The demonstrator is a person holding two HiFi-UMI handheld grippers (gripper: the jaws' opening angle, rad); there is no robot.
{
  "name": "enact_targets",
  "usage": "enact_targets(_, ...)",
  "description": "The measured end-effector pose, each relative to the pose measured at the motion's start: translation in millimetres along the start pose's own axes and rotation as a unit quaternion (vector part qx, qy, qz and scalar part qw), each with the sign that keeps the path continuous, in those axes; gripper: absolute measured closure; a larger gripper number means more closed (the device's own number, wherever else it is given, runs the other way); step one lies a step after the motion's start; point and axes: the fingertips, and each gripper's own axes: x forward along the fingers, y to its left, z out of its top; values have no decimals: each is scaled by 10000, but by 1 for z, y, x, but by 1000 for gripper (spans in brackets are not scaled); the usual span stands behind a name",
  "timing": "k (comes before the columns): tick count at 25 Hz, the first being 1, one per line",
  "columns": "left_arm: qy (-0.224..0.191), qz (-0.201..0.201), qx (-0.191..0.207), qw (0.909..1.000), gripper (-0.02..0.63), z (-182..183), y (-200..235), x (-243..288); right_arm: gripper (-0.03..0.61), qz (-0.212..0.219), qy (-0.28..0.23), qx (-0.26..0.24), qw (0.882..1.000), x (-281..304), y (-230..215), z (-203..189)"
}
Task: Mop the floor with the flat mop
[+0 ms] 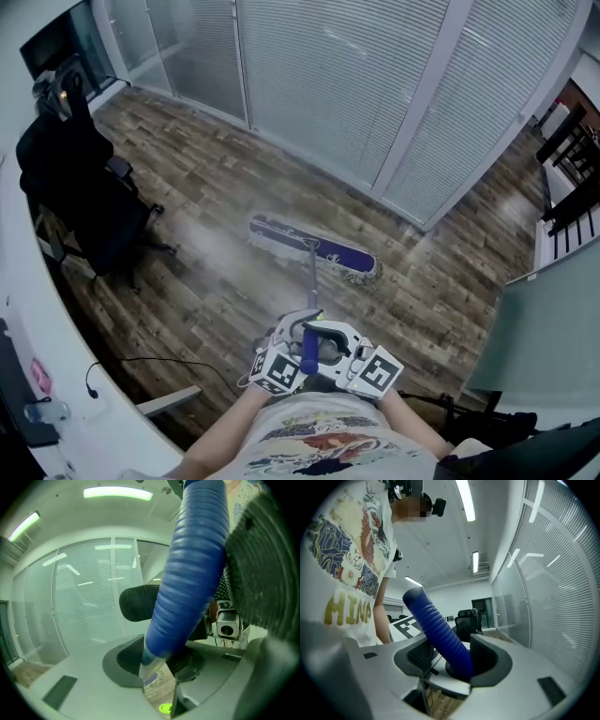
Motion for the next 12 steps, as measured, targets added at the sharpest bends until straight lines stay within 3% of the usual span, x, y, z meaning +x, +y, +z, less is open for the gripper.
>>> enact_targets(4,6,-3,78,10000,517,-4,18,24,354,-60,-81,46,9999,-1,-30,-5)
enact_targets(12,85,136,130,9998,517,0,124,117,354,125,-133,-29,9998,16,-168,-3)
